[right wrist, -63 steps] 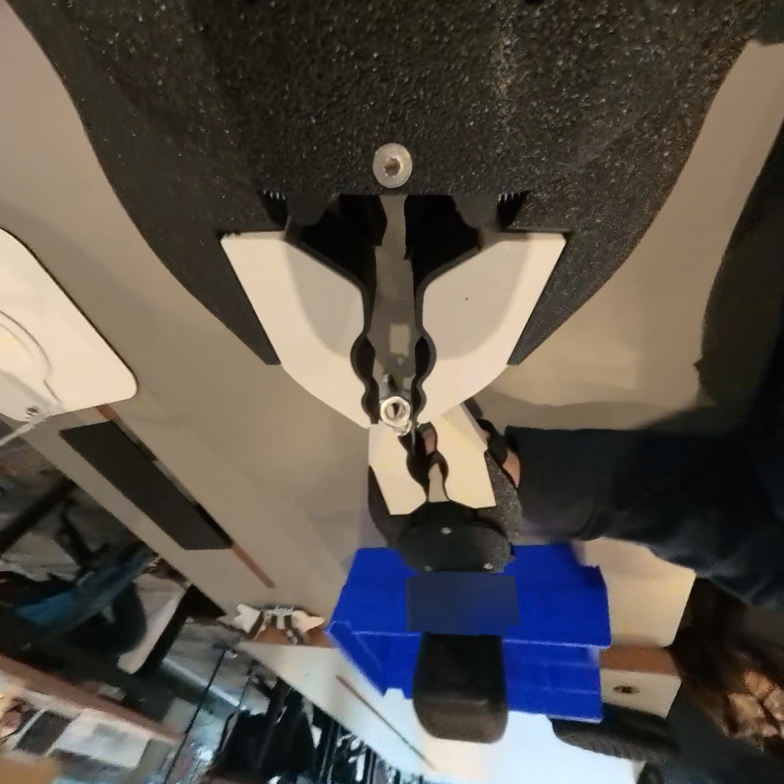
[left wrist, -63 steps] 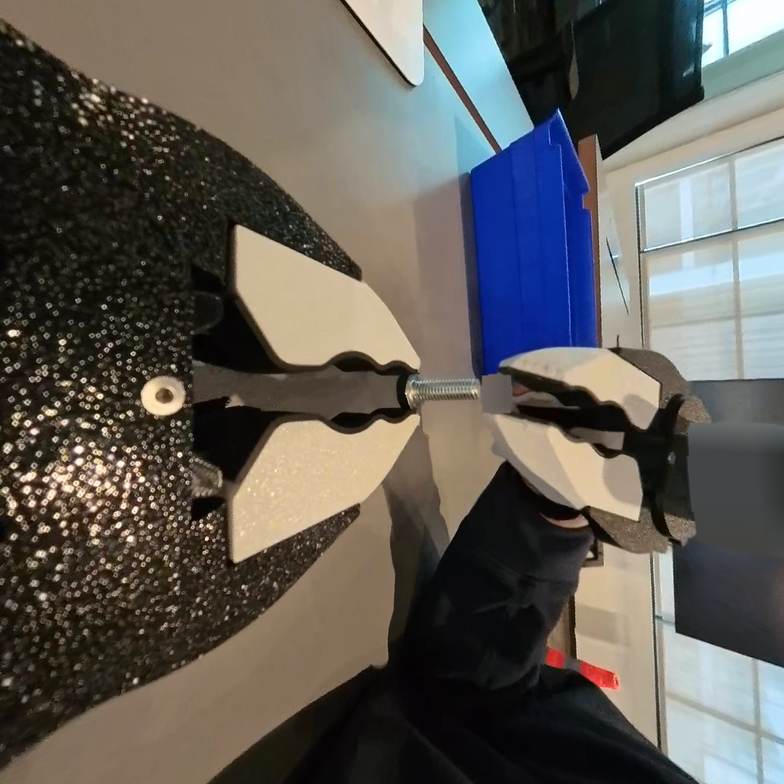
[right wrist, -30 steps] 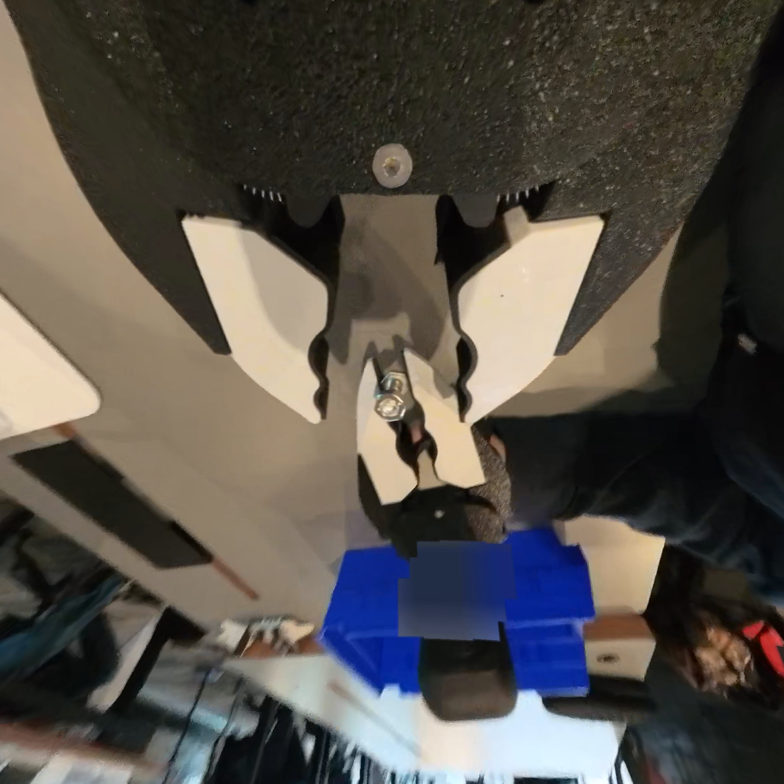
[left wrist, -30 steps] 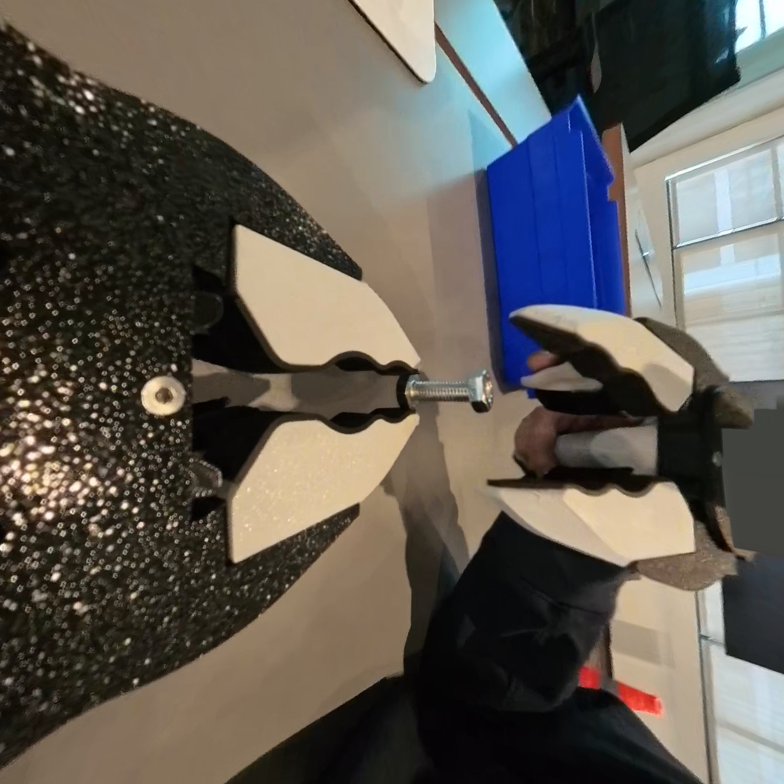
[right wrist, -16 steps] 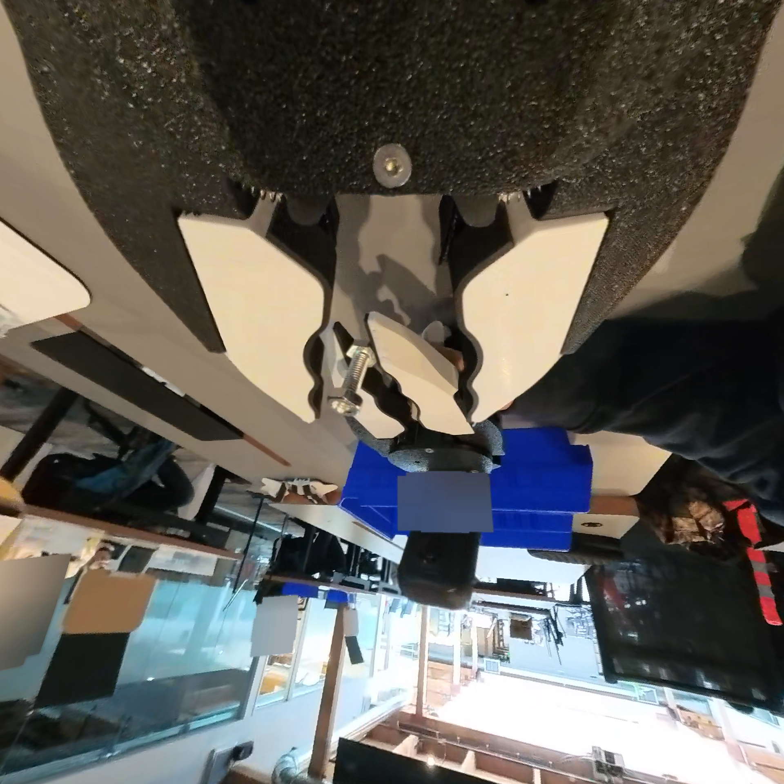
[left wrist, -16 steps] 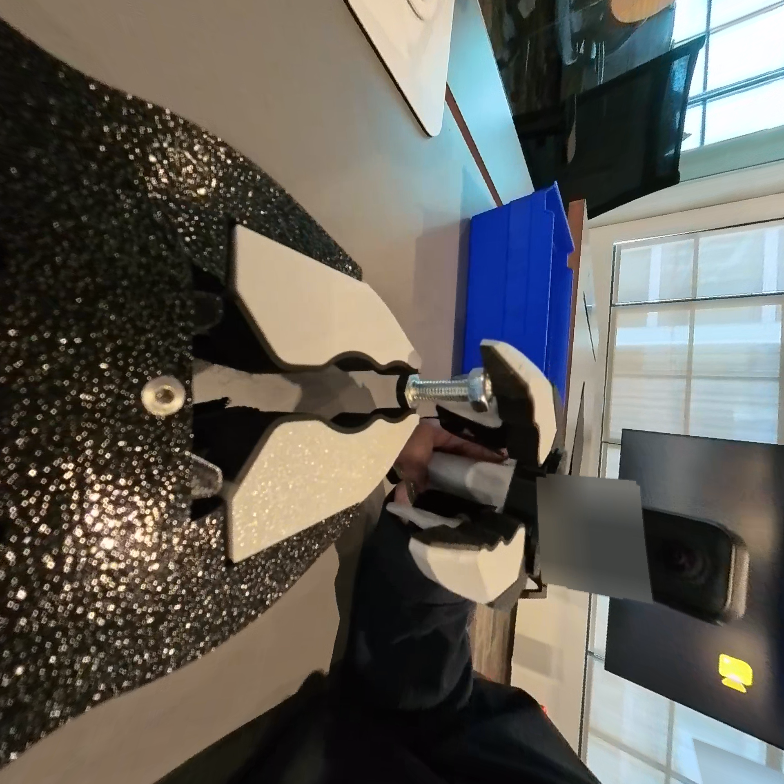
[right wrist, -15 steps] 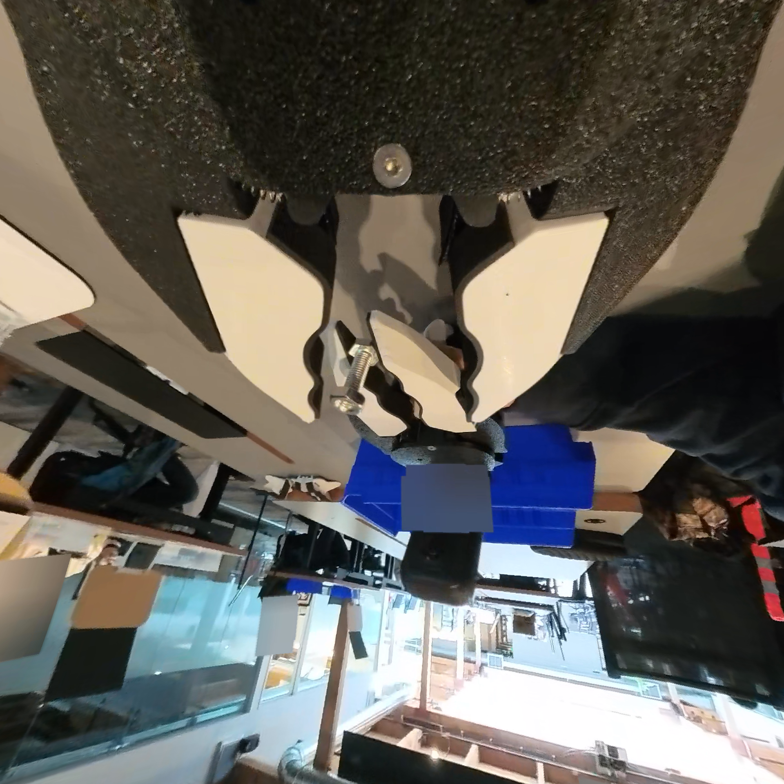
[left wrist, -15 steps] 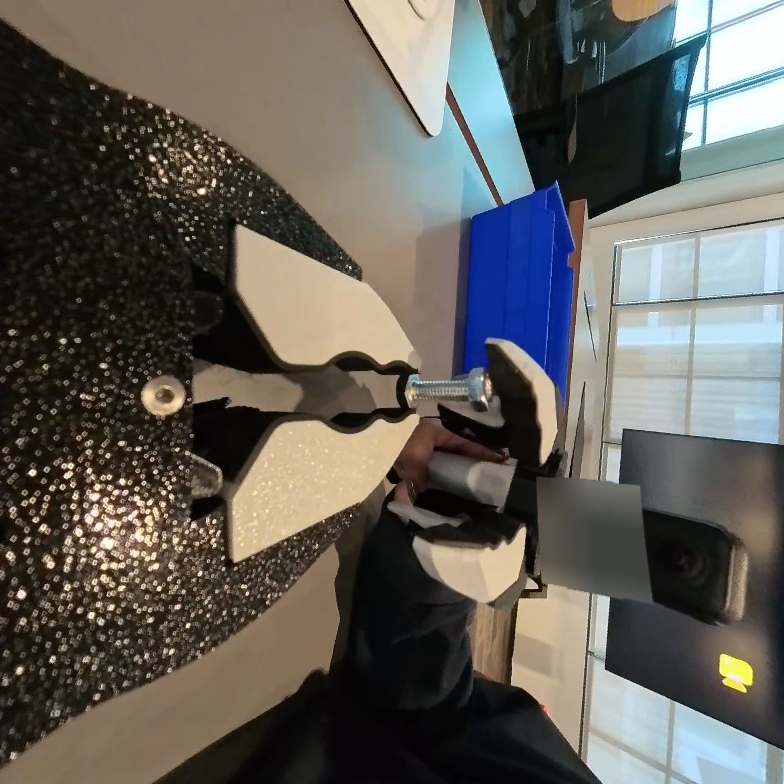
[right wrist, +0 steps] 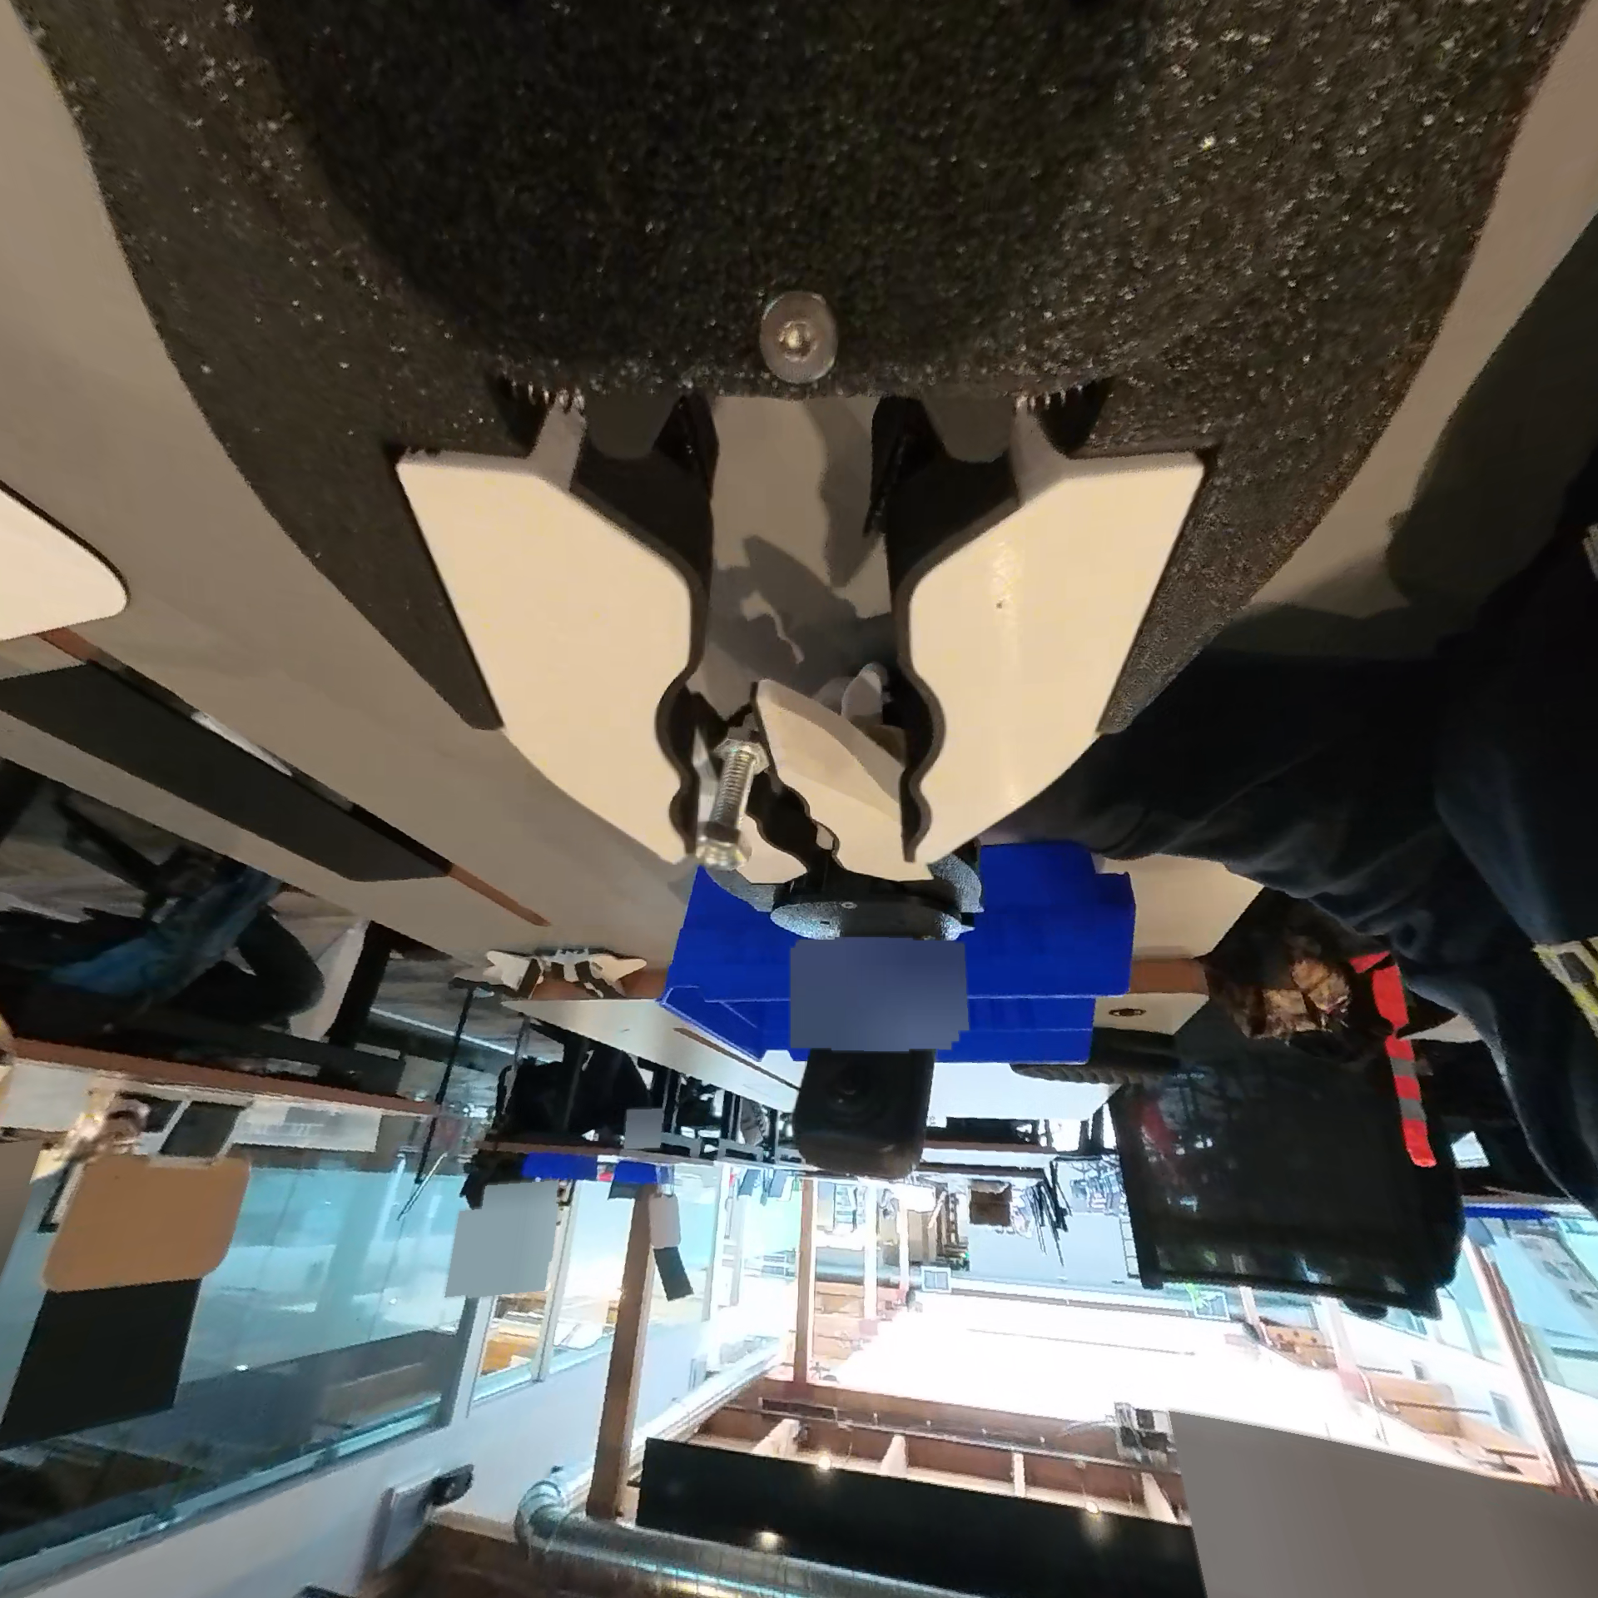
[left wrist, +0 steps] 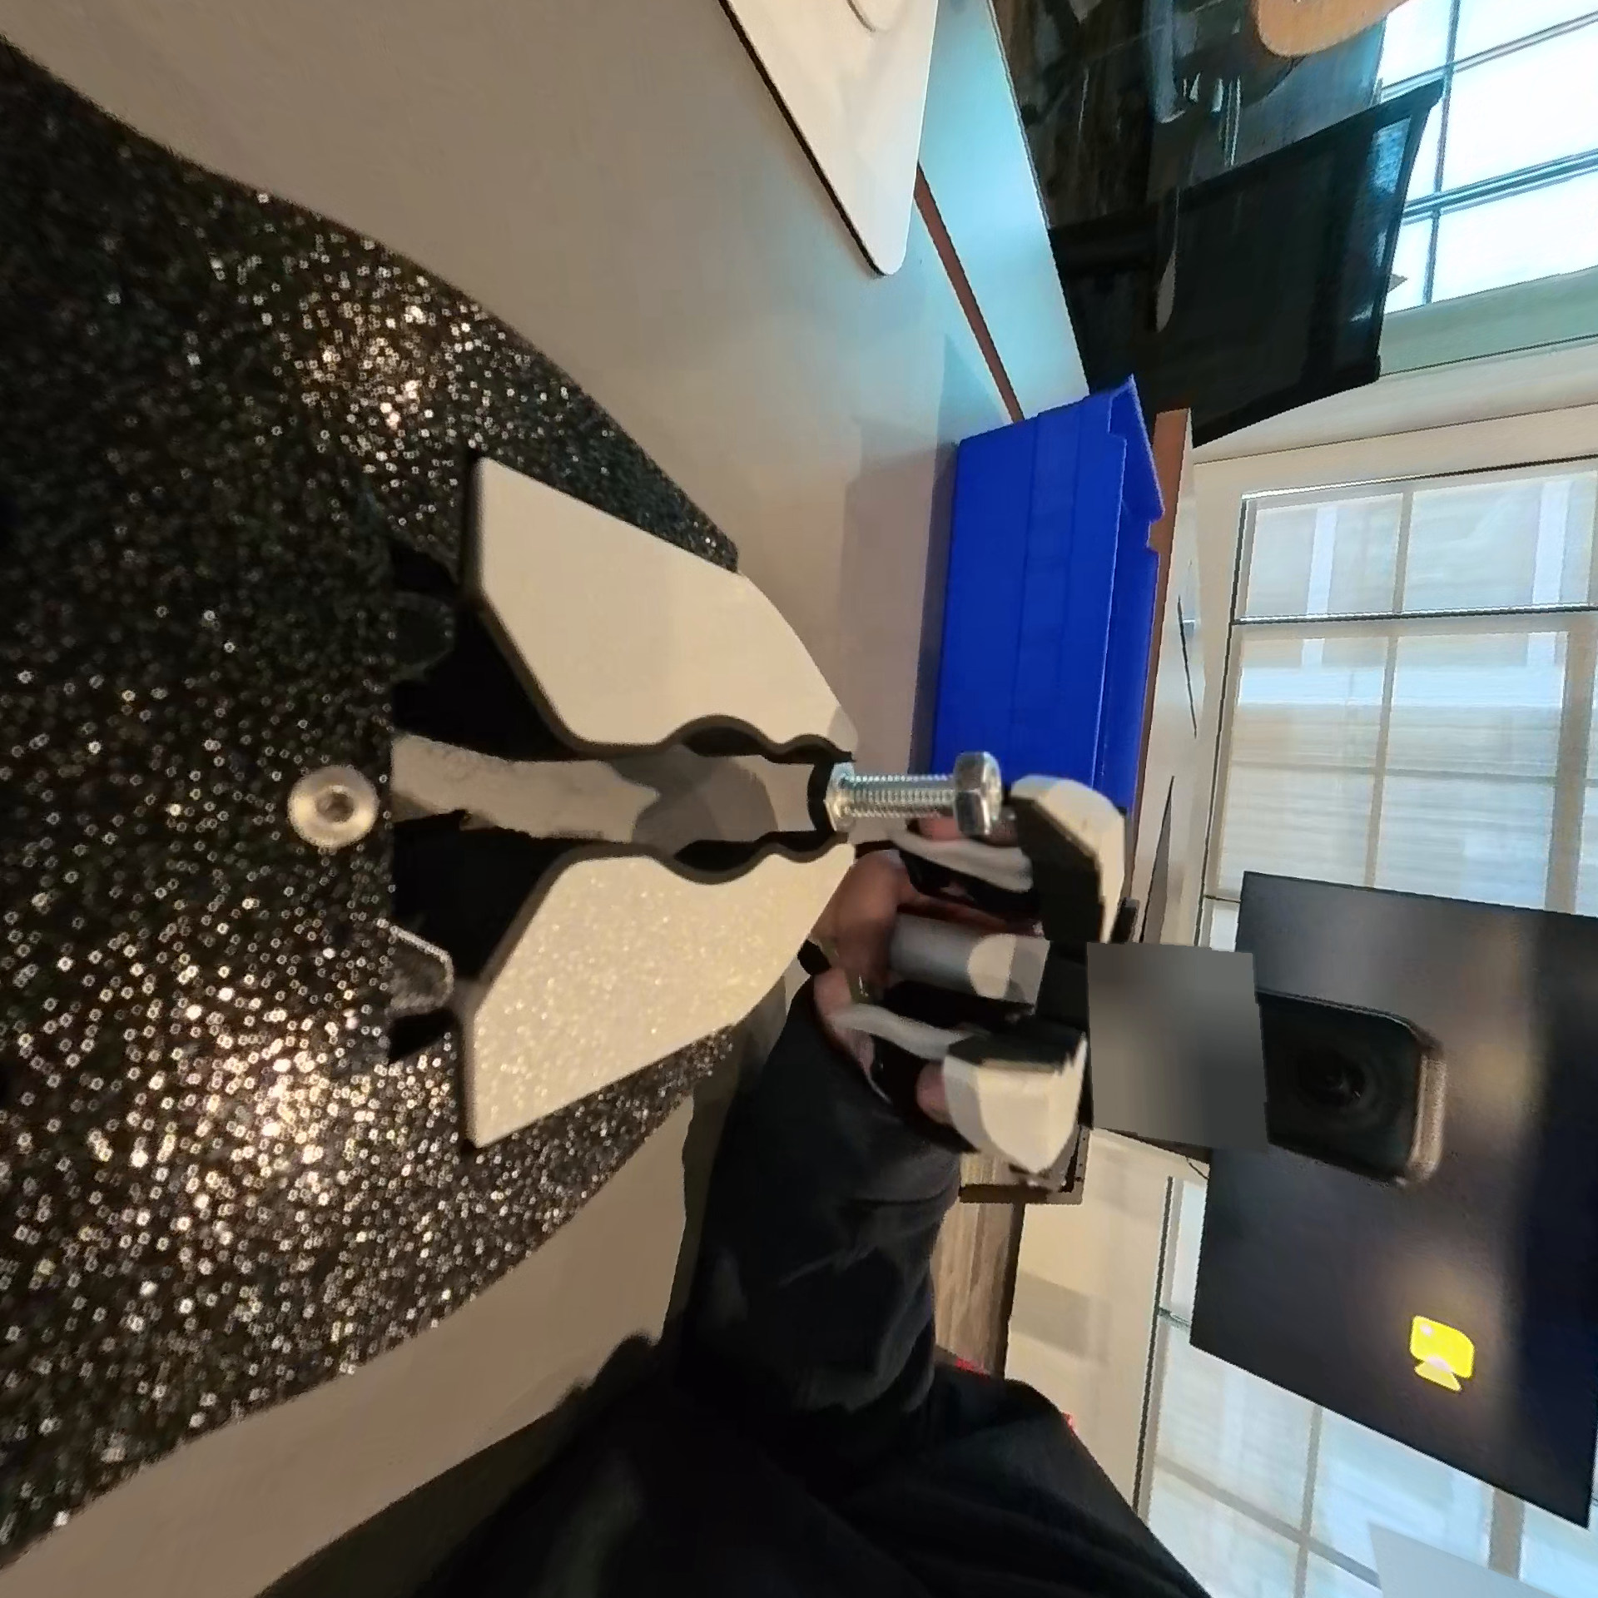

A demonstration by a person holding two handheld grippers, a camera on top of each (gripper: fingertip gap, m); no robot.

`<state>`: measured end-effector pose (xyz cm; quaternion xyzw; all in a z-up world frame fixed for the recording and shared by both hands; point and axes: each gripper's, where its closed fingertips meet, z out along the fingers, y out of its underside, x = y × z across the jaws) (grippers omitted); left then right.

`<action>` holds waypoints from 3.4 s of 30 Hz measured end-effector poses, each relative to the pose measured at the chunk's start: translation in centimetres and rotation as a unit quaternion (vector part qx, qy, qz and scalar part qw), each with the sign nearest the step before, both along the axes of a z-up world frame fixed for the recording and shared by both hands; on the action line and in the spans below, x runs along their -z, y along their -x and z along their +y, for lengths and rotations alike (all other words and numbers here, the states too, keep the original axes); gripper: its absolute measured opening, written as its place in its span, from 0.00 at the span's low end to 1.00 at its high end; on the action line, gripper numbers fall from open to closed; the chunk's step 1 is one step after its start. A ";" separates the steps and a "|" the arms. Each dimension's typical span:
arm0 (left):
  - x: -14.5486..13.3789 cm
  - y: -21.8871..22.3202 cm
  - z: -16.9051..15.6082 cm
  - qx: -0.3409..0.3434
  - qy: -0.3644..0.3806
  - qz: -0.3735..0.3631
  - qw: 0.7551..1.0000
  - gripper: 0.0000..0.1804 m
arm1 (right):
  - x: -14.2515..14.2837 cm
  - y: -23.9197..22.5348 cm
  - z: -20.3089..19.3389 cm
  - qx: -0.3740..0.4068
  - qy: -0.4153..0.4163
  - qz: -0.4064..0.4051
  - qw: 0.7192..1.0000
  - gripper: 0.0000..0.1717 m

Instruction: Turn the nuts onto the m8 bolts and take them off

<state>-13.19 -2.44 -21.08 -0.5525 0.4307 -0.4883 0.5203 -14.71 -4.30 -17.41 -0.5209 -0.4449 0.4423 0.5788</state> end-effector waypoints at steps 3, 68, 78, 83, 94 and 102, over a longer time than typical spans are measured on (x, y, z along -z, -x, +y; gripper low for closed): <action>0.4 -0.4 -0.3 0.008 -0.009 0.018 1.000 0.08 | -0.2 0.2 0.4 0.022 -0.010 0.004 1.000 0.30; 0.4 -1.4 -2.7 0.083 0.009 0.012 0.996 0.08 | 1.3 0.2 -1.5 -0.069 0.018 -0.006 0.997 0.31; -1.4 0.0 -1.5 0.050 0.011 -0.062 0.997 0.07 | -0.3 -0.6 -1.3 -0.062 0.023 0.040 0.997 0.34; -0.8 -1.5 -3.1 0.086 -0.003 -0.033 0.996 0.08 | -0.3 1.3 -1.8 -0.058 0.012 0.041 0.997 0.44; -2.5 0.2 -1.9 0.062 0.017 -0.100 0.993 0.08 | -0.9 0.5 -1.6 -0.065 0.026 0.072 0.995 0.41; -2.2 -0.1 -1.5 0.035 0.009 -0.091 0.995 0.08 | -0.6 1.3 -2.2 -0.077 0.024 0.057 0.995 0.43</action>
